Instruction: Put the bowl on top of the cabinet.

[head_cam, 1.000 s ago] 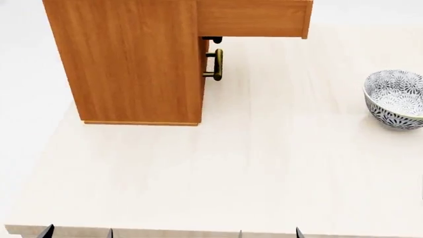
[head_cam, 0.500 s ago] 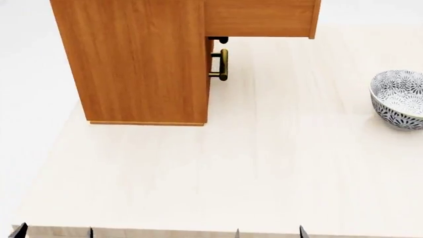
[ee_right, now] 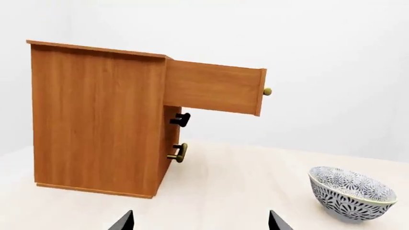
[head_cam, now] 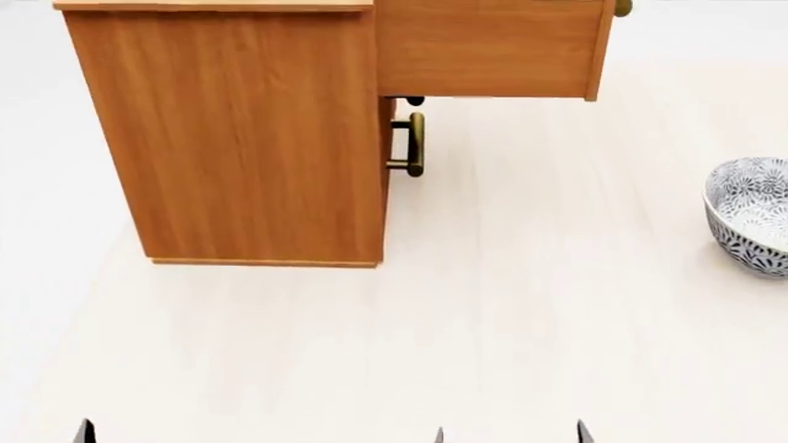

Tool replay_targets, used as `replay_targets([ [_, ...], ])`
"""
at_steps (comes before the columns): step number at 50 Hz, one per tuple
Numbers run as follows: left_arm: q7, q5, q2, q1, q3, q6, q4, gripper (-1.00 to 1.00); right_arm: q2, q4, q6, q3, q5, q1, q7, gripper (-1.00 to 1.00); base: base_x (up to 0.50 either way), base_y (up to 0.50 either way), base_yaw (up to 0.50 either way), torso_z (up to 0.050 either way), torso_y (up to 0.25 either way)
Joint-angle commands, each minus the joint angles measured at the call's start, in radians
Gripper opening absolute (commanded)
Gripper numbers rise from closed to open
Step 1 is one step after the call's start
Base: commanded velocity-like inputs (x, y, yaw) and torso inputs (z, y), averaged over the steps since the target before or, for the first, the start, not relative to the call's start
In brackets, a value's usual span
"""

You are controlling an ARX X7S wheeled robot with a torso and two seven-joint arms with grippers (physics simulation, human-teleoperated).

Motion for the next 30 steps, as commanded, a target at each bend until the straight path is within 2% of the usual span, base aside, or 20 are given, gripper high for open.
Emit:
replay_targets([
  [1, -0.012, -0.002, -0.016, 0.018, 0.003, -0.005, 0.035, 1.00, 0.013, -0.026, -0.011, 0.003, 0.021, -0.013, 0.009, 1.00, 0.50, 0.00, 0.00, 0.000, 0.000],
  [14, -0.022, 0.044, -0.022, 0.008, 0.050, -0.009, 0.009, 1.00, 0.028, -0.021, -0.018, -0.003, 0.028, -0.012, 0.021, 1.00, 0.50, 0.00, 0.00, 0.000, 0.000],
  [30, -0.033, 0.020, -0.033, 0.003, 0.041, -0.013, 0.013, 1.00, 0.037, -0.010, -0.023, -0.011, 0.030, -0.006, 0.030, 1.00, 0.50, 0.00, 0.00, 0.000, 0.000],
])
